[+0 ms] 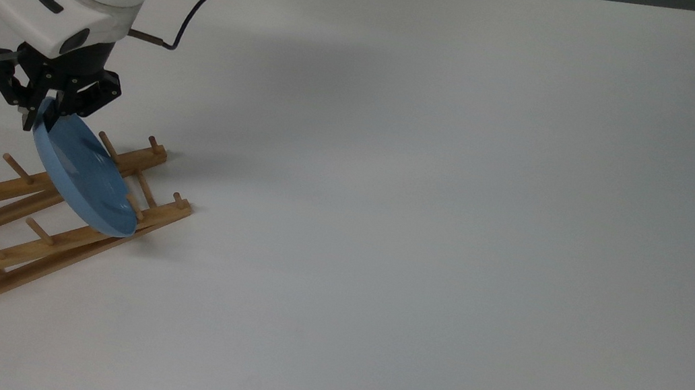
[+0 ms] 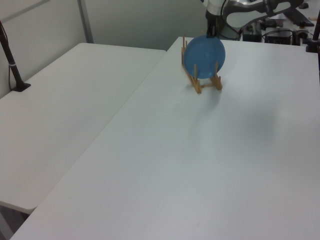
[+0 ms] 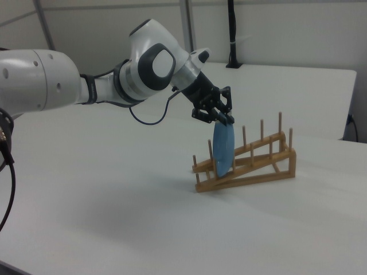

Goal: Pick plate from plate rack
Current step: 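Lower the gripper onto the plate rim and close on it, then lift the blue plate up out of the wooden rack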

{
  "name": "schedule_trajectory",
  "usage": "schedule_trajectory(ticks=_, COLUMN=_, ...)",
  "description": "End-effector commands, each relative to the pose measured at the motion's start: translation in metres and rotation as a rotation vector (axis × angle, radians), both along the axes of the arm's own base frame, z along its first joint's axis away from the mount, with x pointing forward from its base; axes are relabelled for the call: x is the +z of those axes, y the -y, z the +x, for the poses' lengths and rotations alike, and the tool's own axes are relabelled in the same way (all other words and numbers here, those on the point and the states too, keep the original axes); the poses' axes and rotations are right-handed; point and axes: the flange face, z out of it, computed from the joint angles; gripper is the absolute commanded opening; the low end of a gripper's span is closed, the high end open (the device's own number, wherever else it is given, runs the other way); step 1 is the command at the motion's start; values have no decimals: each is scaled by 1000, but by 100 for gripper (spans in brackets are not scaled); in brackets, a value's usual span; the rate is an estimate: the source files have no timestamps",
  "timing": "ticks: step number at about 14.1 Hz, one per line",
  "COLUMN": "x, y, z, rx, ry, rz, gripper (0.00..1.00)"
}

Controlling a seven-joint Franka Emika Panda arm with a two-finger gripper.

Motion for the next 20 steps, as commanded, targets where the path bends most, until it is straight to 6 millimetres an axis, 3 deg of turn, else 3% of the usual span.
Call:
schedule_trajectory(ticks=1, x=-5, y=-5, z=1, rx=2, ry=20, rz=-13, gripper=14)
schedule_trajectory(ticks=10, x=1, y=-28, z=4, rx=31, ry=35, rz=6, gripper=5)
schedule_trajectory(ticks=20, x=82, y=-31, z=-18, rx=14, ry=157, rz=34, gripper=2)
